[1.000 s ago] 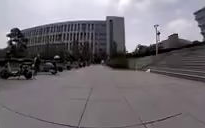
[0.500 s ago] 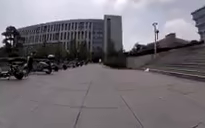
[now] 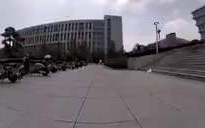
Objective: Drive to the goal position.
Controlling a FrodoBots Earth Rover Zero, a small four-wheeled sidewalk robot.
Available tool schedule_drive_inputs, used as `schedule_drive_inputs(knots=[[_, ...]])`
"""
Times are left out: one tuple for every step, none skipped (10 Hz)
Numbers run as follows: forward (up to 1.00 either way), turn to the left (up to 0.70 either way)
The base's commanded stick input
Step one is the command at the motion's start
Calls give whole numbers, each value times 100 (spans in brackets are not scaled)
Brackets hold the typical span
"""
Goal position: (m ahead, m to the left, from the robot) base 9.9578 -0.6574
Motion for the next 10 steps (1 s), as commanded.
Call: schedule_drive_inputs(knots=[[70,-13],[70,-11],[70,-12],[70,-14],[70,-11],[70,-3],[70,0],[70,0],[70,0],[70,0]])
